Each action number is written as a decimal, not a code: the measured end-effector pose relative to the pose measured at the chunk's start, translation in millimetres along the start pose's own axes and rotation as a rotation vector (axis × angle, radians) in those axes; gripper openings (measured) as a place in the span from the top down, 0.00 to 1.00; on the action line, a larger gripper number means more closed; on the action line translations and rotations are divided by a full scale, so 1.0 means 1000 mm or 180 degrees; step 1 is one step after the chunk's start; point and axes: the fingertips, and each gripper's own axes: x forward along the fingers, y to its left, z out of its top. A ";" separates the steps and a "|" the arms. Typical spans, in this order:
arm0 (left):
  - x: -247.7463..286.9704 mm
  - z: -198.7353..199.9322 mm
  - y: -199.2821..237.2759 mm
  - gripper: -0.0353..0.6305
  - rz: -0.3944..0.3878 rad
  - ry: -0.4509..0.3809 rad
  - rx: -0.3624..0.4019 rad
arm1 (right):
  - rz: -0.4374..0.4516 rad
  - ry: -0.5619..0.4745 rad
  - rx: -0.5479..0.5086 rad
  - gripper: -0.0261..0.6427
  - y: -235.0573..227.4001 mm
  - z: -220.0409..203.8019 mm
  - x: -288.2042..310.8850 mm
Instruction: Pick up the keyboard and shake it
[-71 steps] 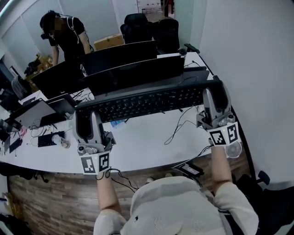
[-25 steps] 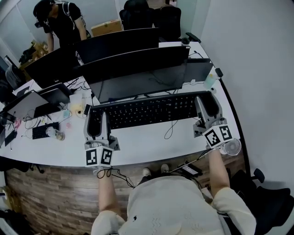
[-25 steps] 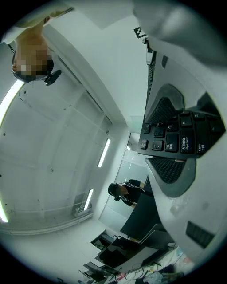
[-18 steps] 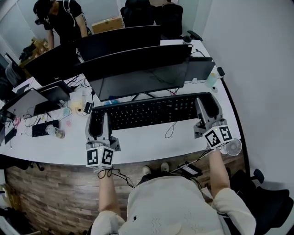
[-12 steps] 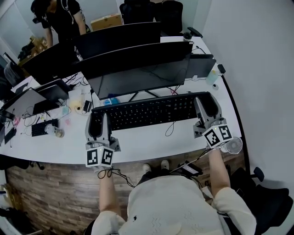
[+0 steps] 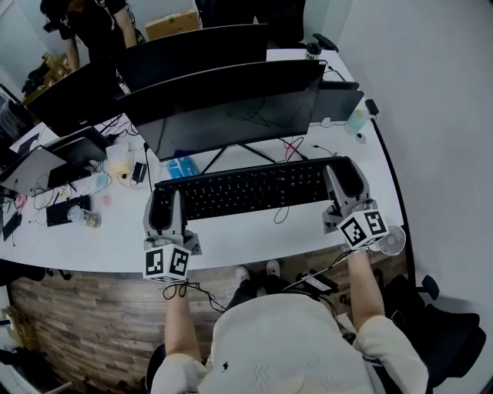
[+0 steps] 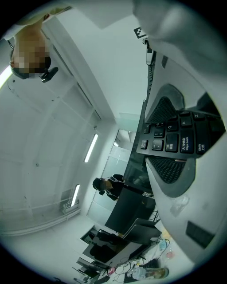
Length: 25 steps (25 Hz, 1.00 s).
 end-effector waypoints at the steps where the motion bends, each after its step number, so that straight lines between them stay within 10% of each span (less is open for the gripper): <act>1: 0.001 -0.003 0.000 0.60 0.0004 0.0024 -0.0011 | -0.0013 0.0031 0.0008 0.59 -0.002 -0.003 0.000; 25: 0.006 -0.081 0.012 0.60 0.0118 0.0625 -0.0142 | -0.0231 0.0631 0.0263 0.59 -0.034 -0.080 -0.003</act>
